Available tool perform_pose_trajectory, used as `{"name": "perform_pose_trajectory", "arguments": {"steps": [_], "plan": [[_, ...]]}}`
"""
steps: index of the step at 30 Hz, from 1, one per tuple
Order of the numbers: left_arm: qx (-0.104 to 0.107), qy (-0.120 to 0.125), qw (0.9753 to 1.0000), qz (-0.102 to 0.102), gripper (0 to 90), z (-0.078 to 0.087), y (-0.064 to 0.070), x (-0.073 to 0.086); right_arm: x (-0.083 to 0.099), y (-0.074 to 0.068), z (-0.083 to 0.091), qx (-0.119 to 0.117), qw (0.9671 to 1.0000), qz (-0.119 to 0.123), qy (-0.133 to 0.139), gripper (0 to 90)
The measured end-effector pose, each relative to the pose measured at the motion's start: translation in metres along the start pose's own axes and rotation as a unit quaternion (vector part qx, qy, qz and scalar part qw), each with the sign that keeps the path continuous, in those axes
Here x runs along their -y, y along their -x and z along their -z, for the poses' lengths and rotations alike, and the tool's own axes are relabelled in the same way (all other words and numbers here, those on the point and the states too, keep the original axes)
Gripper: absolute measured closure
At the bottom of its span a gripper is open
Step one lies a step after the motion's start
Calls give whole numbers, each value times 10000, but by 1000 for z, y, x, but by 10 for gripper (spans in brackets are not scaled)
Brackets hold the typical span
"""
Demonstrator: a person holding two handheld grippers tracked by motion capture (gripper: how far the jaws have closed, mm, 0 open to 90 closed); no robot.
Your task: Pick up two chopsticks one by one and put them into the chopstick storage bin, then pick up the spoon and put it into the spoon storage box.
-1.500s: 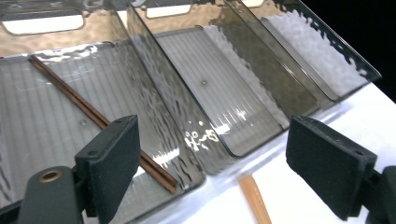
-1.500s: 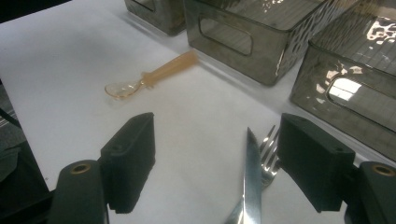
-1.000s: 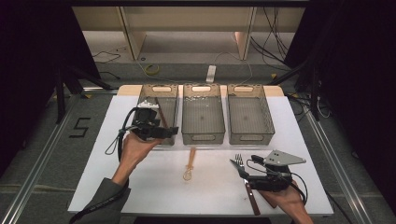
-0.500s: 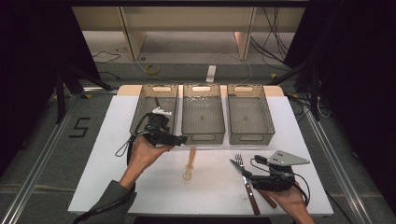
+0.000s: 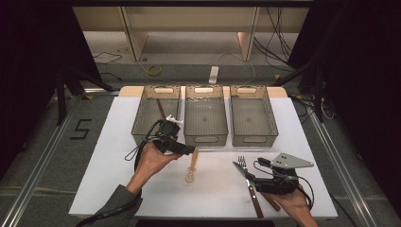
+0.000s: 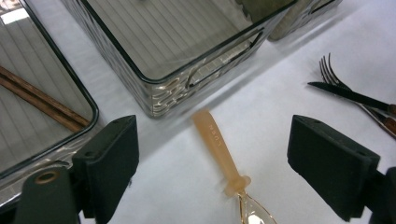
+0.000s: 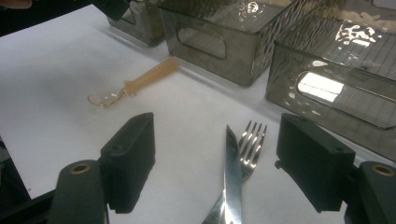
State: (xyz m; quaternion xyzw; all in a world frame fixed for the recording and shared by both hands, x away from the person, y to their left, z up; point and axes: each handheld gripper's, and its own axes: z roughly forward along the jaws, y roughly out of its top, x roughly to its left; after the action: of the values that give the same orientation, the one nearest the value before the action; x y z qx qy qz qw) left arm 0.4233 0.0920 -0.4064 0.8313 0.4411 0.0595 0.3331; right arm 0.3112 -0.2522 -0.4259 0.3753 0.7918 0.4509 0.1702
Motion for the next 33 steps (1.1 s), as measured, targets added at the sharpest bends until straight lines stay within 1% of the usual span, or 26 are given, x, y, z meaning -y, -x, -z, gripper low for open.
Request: {"name": "perform_pose_trajectory", "arguments": {"steps": [2,7,9,11,15,19,25,29,32,33], "plan": [[-7,-84,10000,0,164,-2,0,0,0,0,0,-6,10000,0,-11,287],[-9,-179,9998,-17,184,-6,1,3,0,0,-2,-18,10000,14,-12,287],[-2,-203,9998,-24,207,-8,1,3,-1,0,-2,-20,10000,12,-26,287],[25,-276,9996,-7,230,-11,2,3,0,0,-2,-21,10000,20,-38,287],[-9,-432,9991,-13,247,-19,3,7,0,1,-2,-13,10000,14,-43,287],[60,-561,9984,-49,266,-28,7,10,0,0,-2,-22,10000,30,-42,287],[98,-729,9971,-178,310,-38,9,13,0,-1,-3,-25,9999,78,-93,287],[130,-782,9966,-206,373,-44,11,15,0,-2,-3,-35,9999,96,-99,287],[138,-924,9952,-284,408,-48,12,15,-1,-2,-4,-38,9999,111,-112,287],[103,-970,9948,-303,416,-50,14,16,-1,-3,-4,-37,9999,110,-108,287]]}}
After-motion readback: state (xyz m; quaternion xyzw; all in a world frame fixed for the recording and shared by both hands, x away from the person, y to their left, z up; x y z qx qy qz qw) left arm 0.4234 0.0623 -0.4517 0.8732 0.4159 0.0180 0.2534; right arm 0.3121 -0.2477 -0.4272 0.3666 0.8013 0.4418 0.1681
